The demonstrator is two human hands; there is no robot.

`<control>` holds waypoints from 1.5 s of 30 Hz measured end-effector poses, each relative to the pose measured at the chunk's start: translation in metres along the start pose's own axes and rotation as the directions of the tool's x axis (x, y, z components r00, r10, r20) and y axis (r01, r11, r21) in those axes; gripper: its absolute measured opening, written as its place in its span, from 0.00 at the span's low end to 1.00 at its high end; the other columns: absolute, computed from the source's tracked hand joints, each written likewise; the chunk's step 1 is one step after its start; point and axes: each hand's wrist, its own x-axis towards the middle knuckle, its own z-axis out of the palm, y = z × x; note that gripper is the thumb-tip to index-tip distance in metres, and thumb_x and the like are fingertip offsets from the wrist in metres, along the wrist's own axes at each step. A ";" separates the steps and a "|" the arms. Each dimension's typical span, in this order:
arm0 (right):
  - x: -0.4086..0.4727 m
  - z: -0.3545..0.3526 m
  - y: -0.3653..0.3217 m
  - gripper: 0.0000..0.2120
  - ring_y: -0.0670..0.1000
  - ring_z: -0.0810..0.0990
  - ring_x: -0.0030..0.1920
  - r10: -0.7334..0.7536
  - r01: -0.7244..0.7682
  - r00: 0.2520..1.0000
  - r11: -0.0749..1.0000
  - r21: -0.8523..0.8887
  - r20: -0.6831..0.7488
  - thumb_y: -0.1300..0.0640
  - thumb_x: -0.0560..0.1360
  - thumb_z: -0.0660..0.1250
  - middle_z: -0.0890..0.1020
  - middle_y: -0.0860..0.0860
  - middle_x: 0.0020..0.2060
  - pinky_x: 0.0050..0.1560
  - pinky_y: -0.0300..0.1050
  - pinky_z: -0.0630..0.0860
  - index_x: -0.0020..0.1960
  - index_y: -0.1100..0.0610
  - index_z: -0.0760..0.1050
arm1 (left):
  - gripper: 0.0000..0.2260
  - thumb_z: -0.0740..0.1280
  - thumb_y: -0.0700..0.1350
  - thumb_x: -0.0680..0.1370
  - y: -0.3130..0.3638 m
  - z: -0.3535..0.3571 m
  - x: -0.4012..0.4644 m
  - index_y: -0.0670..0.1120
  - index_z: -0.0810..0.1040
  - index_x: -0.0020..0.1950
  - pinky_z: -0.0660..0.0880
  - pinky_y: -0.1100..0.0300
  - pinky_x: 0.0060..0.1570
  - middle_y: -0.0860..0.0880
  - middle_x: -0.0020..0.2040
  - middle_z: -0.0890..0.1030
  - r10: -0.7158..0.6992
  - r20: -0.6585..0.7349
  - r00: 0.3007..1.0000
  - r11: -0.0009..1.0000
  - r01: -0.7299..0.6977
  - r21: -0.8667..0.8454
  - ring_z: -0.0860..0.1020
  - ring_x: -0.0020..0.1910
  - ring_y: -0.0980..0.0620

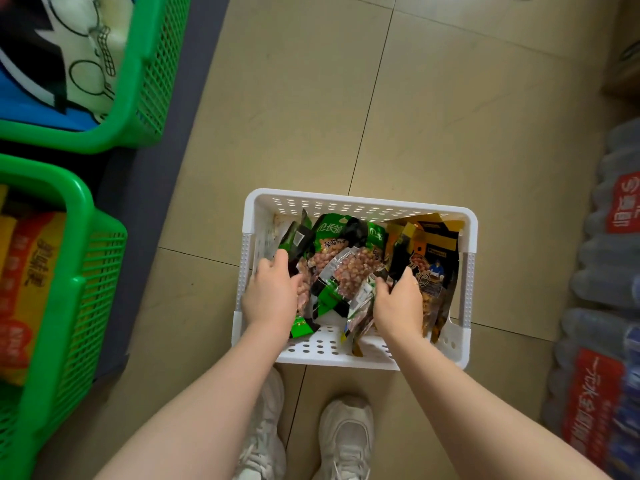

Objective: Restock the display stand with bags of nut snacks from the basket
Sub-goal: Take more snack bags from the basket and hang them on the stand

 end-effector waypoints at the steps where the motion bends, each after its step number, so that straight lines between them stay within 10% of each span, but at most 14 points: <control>1: 0.000 -0.002 0.000 0.20 0.56 0.73 0.61 -0.002 0.002 1.000 1.000 -0.007 0.005 0.56 0.79 0.58 0.71 0.57 0.66 0.53 0.45 0.69 0.69 0.61 0.63 | 0.14 0.59 0.51 0.78 0.001 -0.003 0.005 0.44 0.65 0.59 0.69 0.55 0.33 0.42 0.53 0.74 0.017 0.004 1.000 0.999 -0.017 0.044 0.74 0.43 0.44; 13: 0.010 -0.002 -0.008 0.09 0.53 0.75 0.46 -0.157 0.180 0.979 0.965 -0.191 0.129 0.57 0.78 0.59 0.76 0.56 0.53 0.44 0.47 0.73 0.57 0.59 0.67 | 0.11 0.54 0.44 0.80 0.009 -0.017 0.056 0.42 0.73 0.46 0.66 0.57 0.33 0.41 0.43 0.79 0.281 0.017 0.960 0.926 -0.276 0.257 0.78 0.42 0.40; 26: -0.069 -0.087 -0.050 0.20 0.55 0.75 0.61 -0.177 0.185 0.976 0.981 -0.061 0.124 0.66 0.77 0.58 0.76 0.52 0.62 0.54 0.48 0.73 0.67 0.54 0.66 | 0.12 0.60 0.44 0.76 0.006 -0.151 -0.080 0.50 0.64 0.33 0.56 0.66 0.24 0.54 0.26 0.66 0.281 -0.348 0.894 0.909 -0.364 -0.202 0.67 0.26 0.48; 34: -0.196 -0.219 -0.159 0.02 0.51 0.75 0.38 -0.348 0.331 0.936 0.922 0.203 0.057 0.57 0.76 0.64 0.79 0.51 0.37 0.39 0.45 0.71 0.46 0.55 0.75 | 0.18 0.54 0.54 0.74 0.018 -0.316 -0.184 0.46 0.77 0.35 0.73 0.57 0.26 0.48 0.31 0.81 0.404 -0.351 0.845 0.893 -0.448 -0.049 0.79 0.32 0.45; 45: -0.447 -0.326 -0.341 0.03 0.51 0.75 0.42 -0.760 0.707 0.648 0.625 0.332 0.052 0.59 0.75 0.65 0.80 0.55 0.40 0.43 0.45 0.68 0.43 0.55 0.75 | 0.18 0.55 0.54 0.74 -0.061 -0.543 -0.431 0.45 0.75 0.32 0.68 0.63 0.21 0.50 0.27 0.77 0.194 -0.722 0.664 0.972 -0.230 0.050 0.78 0.26 0.47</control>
